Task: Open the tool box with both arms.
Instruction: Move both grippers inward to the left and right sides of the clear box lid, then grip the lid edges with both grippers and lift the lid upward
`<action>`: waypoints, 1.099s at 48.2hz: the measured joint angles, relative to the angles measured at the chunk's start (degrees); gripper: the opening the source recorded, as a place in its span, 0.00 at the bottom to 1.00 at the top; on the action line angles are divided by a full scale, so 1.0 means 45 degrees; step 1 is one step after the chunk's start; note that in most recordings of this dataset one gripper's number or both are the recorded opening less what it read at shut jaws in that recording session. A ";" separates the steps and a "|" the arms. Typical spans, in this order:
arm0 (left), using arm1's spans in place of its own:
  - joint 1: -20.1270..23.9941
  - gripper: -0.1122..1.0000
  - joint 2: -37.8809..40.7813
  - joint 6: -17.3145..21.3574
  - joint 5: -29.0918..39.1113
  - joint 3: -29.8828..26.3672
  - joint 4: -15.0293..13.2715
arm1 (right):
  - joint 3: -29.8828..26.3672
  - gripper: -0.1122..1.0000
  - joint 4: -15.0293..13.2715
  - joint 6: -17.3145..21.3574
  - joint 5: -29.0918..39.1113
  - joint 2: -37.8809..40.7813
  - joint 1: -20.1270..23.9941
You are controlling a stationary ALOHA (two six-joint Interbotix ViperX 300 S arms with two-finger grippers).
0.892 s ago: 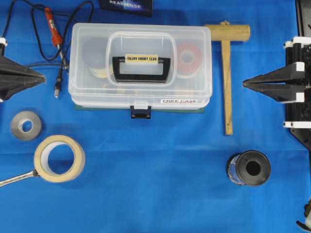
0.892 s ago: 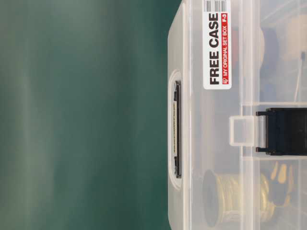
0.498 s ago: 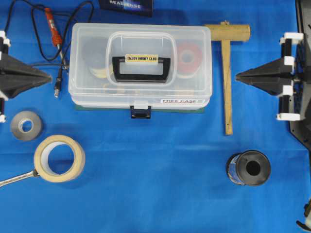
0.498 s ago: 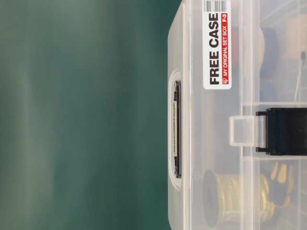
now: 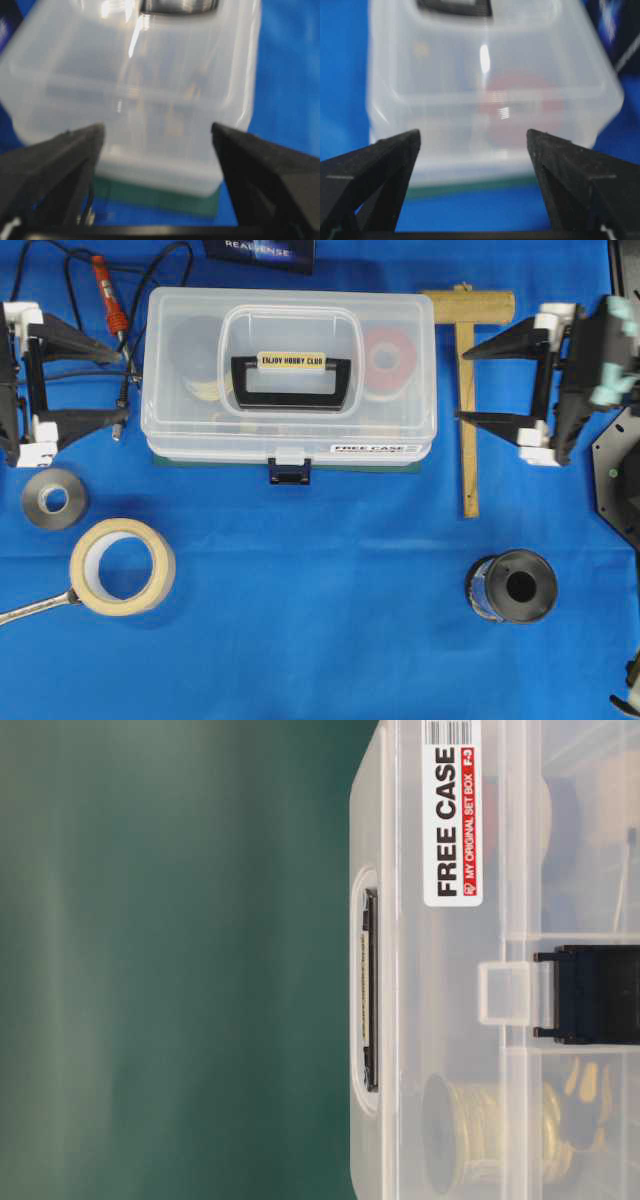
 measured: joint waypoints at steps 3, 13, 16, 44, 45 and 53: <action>0.0137 0.86 0.0215 0.0098 0.0195 0.0098 0.0000 | -0.0039 0.83 0.0039 0.0000 0.0098 0.0566 -0.0156; 0.0684 0.87 0.0996 0.0176 0.0059 0.0117 0.0000 | -0.0547 0.84 0.0039 -0.0020 0.0156 0.2090 -0.0371; 0.0742 0.87 0.1289 0.0176 -0.0254 0.0117 0.0000 | -0.0684 0.84 0.0039 0.0000 0.0156 0.2402 -0.0371; 0.0840 0.87 0.3301 0.0254 -0.1230 -0.0508 0.0000 | -0.0840 0.84 0.0039 -0.0020 0.0020 0.2695 -0.0391; 0.0859 0.87 0.3281 0.0254 -0.1230 -0.0508 0.0020 | -0.0859 0.84 0.0039 -0.0020 0.0020 0.2695 -0.0391; 0.0859 0.87 0.3125 0.0234 -0.1230 -0.0508 0.0000 | -0.0938 0.84 0.0020 -0.0039 0.0039 0.2715 -0.0391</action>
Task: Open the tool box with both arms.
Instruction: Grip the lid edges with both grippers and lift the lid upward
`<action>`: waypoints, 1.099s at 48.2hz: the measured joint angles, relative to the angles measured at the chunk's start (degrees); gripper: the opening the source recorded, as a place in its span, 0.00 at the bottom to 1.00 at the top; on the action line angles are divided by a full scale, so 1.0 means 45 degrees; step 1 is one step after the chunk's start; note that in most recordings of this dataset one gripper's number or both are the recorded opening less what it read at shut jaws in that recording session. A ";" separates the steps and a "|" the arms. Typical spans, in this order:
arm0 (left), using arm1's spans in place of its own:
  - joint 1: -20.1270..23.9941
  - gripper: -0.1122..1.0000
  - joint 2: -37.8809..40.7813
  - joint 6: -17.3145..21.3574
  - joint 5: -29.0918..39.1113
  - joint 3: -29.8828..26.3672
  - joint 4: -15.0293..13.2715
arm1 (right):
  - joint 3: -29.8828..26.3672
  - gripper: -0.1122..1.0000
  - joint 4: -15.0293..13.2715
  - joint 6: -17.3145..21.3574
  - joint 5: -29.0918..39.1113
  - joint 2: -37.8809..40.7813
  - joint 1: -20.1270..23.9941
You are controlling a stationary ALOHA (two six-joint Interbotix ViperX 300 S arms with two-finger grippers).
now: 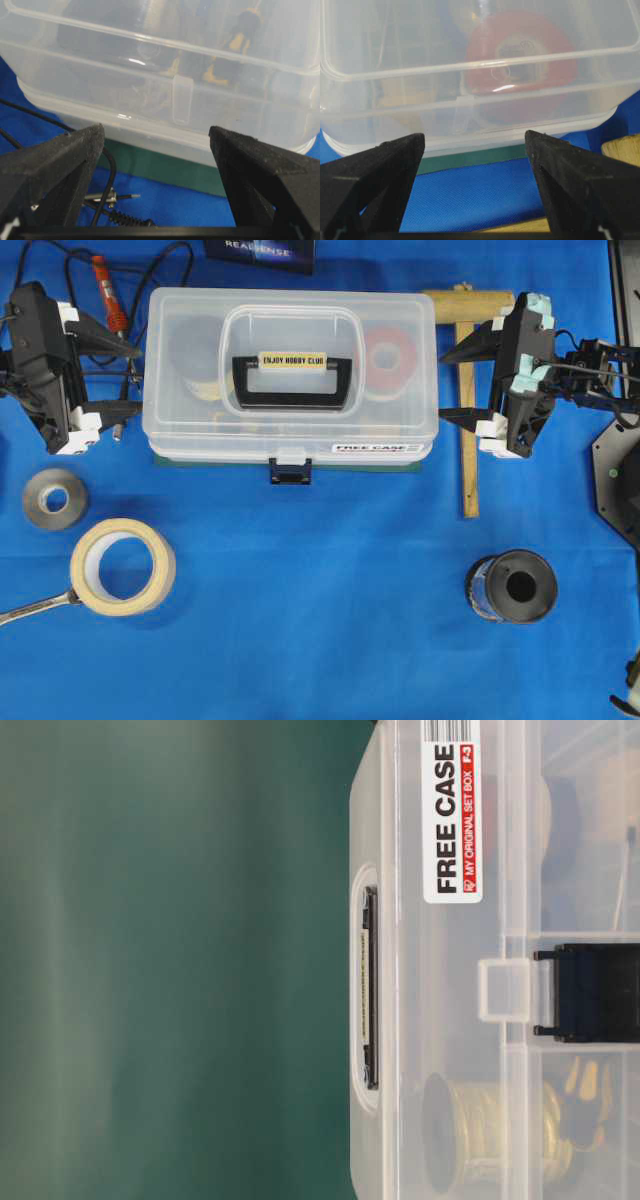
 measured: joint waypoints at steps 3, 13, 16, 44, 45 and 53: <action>0.0000 0.87 -0.0117 0.0000 0.0000 0.0000 0.0020 | -0.0059 0.84 0.0000 -0.0020 0.0000 -0.0020 0.0000; 0.0000 0.87 -0.0801 0.0000 0.0020 0.0020 0.0020 | -0.0215 0.84 -0.0020 -0.0020 0.0117 -0.0176 -0.0059; 0.0020 0.87 -0.1055 0.0020 0.0020 0.0020 0.0020 | -0.0254 0.84 -0.0020 -0.0020 0.0176 -0.0293 -0.0059; 0.0234 0.87 -0.1680 0.0059 0.0020 -0.0117 0.0020 | -0.0605 0.84 -0.0371 -0.0156 0.0762 -0.1582 -0.0254; 0.0254 0.87 -0.1699 0.0059 0.0020 -0.0117 0.0020 | -0.0625 0.84 -0.0371 -0.0156 0.0762 -0.1602 -0.0293; 0.0547 0.87 -0.2051 0.0059 0.0020 -0.0176 0.0000 | -0.0742 0.84 -0.0371 -0.0156 0.0762 -0.1816 -0.0605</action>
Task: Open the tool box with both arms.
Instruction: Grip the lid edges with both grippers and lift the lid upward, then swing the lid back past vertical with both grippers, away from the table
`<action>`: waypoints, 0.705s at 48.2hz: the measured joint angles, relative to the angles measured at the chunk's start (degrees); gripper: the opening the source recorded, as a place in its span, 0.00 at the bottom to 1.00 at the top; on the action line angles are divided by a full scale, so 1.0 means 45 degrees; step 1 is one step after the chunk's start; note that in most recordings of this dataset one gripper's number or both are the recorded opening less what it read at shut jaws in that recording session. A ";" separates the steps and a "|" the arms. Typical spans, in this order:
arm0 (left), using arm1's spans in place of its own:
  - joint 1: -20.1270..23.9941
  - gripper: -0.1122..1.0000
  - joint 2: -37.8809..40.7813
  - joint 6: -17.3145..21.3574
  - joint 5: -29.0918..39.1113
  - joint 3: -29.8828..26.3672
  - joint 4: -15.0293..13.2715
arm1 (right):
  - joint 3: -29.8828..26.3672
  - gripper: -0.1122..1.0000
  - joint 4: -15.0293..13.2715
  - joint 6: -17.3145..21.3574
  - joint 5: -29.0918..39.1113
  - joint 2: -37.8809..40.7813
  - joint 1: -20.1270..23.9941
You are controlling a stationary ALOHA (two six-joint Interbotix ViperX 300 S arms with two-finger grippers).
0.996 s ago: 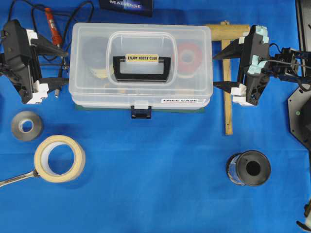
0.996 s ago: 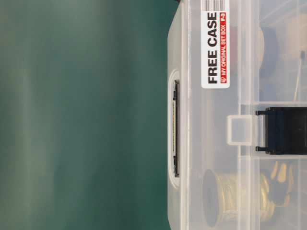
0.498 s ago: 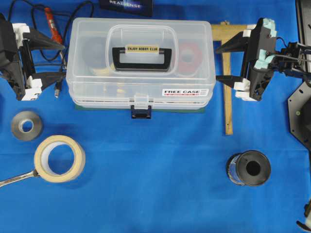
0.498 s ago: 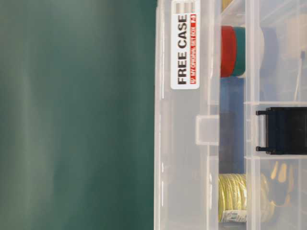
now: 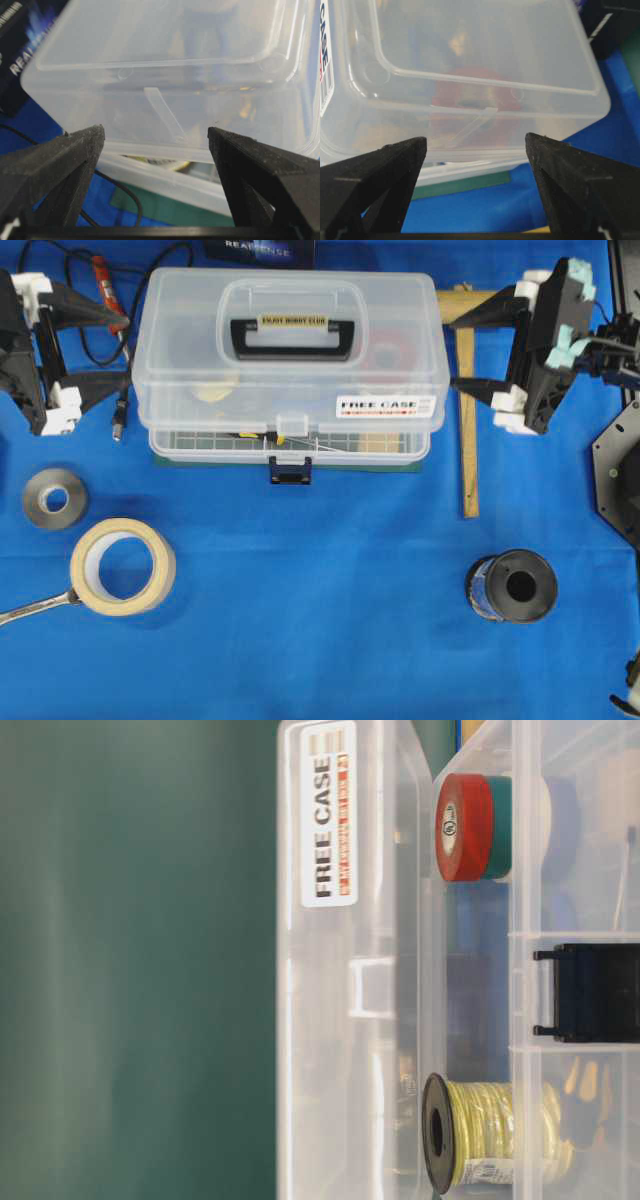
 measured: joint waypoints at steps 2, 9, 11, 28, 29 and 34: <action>0.0078 0.87 -0.0059 0.0000 0.0000 -0.0039 0.0020 | -0.0039 0.84 0.0000 0.0000 0.0000 -0.0039 -0.0078; 0.0527 0.87 -0.0254 0.0020 0.0000 -0.0195 0.0000 | -0.0195 0.84 0.0000 0.0000 0.0000 -0.0195 -0.0508; 0.0703 0.87 -0.0273 0.0020 0.0000 -0.0254 0.0020 | -0.0254 0.84 0.0000 0.0000 0.0000 -0.0215 -0.0645; 0.2188 0.86 -0.0176 0.0020 -0.0938 -0.0586 -0.0039 | -0.0703 0.84 0.0020 0.0000 -0.0313 -0.0215 -0.1836; 0.2285 0.87 -0.0156 0.0020 -0.1016 -0.0586 -0.0039 | -0.0723 0.84 0.0000 0.0000 -0.0352 -0.0195 -0.1934; 0.2695 0.87 0.0020 0.0020 -0.1387 -0.0645 -0.0039 | -0.0859 0.84 0.0000 0.0000 -0.0508 -0.0098 -0.2305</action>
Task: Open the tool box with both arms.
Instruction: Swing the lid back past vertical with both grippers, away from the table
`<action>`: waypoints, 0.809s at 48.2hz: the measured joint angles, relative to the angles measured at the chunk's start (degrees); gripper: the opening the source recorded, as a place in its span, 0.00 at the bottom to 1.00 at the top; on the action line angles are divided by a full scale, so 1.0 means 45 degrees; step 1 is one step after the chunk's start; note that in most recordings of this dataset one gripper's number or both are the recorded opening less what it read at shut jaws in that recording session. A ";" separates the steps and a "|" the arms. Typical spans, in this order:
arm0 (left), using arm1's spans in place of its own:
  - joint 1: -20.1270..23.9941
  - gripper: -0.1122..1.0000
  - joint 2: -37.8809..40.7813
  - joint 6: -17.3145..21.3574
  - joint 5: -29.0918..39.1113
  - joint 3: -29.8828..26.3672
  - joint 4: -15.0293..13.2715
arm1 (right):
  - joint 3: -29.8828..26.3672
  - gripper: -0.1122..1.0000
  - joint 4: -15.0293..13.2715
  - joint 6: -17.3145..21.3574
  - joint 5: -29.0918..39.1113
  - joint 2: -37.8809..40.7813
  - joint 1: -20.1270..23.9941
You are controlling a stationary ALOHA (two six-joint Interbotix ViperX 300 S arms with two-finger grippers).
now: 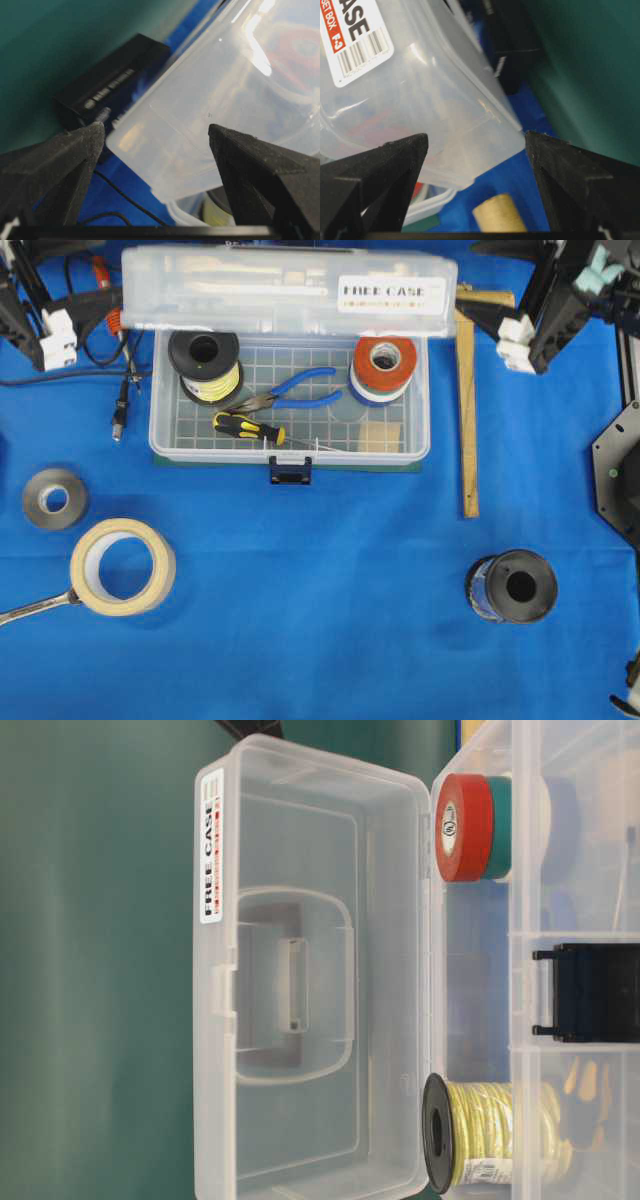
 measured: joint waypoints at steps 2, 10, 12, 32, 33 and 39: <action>0.0176 0.87 0.0039 0.0000 -0.0117 -0.0039 0.0000 | -0.0039 0.84 0.0000 0.0000 -0.0059 0.0039 -0.0117; 0.0684 0.87 0.0449 0.0000 -0.0566 -0.0215 0.0020 | -0.0195 0.84 0.0000 0.0000 -0.0176 0.0215 -0.0508; 0.0801 0.87 0.0645 0.0000 -0.0664 -0.0293 0.0000 | -0.0215 0.84 0.0020 0.0020 -0.0215 0.0293 -0.0586; 0.1719 0.87 0.2715 0.1465 -0.0957 -0.1582 -0.0039 | -0.0625 0.84 0.0000 -0.0020 -0.0332 0.0977 -0.1621; 0.1777 0.86 0.2773 0.1504 -0.0937 -0.1621 -0.0039 | -0.0645 0.84 0.0000 -0.0020 -0.0352 0.1035 -0.1660; 0.2031 0.86 0.2988 0.1602 -0.0918 -0.1758 -0.0039 | -0.0859 0.84 -0.0098 -0.0098 -0.0410 0.1348 -0.1934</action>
